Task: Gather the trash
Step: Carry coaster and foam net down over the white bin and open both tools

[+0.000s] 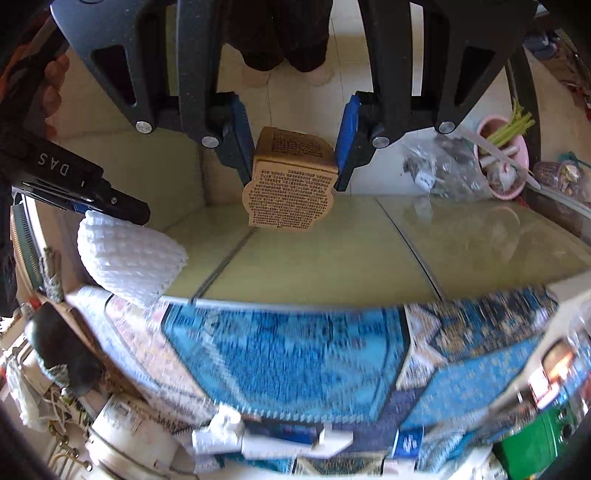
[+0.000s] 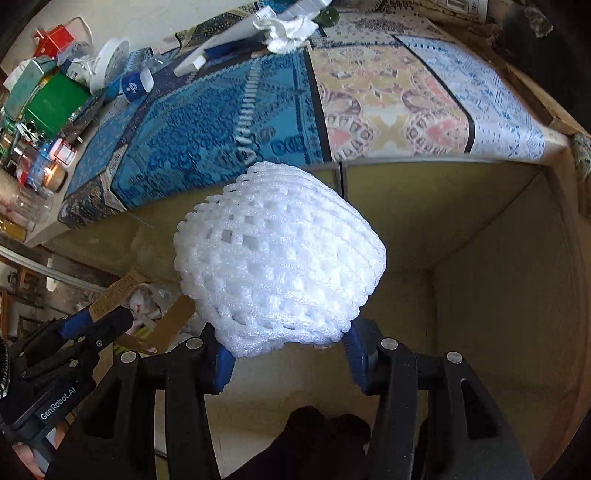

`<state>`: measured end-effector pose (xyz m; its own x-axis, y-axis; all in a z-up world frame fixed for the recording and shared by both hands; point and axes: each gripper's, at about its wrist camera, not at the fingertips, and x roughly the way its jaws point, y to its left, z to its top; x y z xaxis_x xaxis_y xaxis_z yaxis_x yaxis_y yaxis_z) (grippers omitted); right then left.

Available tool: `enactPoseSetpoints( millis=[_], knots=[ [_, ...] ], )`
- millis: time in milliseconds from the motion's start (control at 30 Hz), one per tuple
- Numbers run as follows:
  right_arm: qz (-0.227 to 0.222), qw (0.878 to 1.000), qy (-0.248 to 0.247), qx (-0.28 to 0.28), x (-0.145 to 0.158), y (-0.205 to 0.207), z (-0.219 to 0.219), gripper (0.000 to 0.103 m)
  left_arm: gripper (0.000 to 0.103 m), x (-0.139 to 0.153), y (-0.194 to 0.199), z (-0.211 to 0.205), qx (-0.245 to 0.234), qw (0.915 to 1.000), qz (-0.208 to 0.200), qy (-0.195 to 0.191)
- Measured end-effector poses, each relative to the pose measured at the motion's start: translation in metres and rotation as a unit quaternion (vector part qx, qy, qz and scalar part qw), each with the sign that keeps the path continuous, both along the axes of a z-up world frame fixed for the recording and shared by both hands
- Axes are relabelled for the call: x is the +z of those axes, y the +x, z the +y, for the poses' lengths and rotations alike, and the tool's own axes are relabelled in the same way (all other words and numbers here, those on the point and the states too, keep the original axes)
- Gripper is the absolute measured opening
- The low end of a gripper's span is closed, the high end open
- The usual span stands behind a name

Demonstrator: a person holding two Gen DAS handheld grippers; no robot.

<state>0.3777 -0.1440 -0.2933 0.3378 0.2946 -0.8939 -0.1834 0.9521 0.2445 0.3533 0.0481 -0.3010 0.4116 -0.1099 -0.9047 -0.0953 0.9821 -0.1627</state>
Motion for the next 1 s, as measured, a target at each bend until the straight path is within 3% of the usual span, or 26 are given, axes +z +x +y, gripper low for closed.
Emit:
enactPoseSetpoints(
  millis=[233, 733, 1000],
  knots=[
    [0.06, 0.998, -0.009, 0.022, -0.099, 0.009, -0.014, 0.046, 0.04, -0.091, 0.002, -0.016, 0.025, 0.9989, 0.039, 0.001],
    [0.15, 0.988, -0.013, 0.042, -0.379, 0.047, -0.015, 0.047, 0.04, -0.355, 0.019, -0.021, 0.089, 0.9917, 0.088, -0.033],
    [0.184, 0.98, -0.012, 0.07, -0.478, 0.06, 0.003, 0.051, 0.04, -0.473, 0.024, -0.022, 0.088, 0.9877, 0.123, -0.039]
  ],
)
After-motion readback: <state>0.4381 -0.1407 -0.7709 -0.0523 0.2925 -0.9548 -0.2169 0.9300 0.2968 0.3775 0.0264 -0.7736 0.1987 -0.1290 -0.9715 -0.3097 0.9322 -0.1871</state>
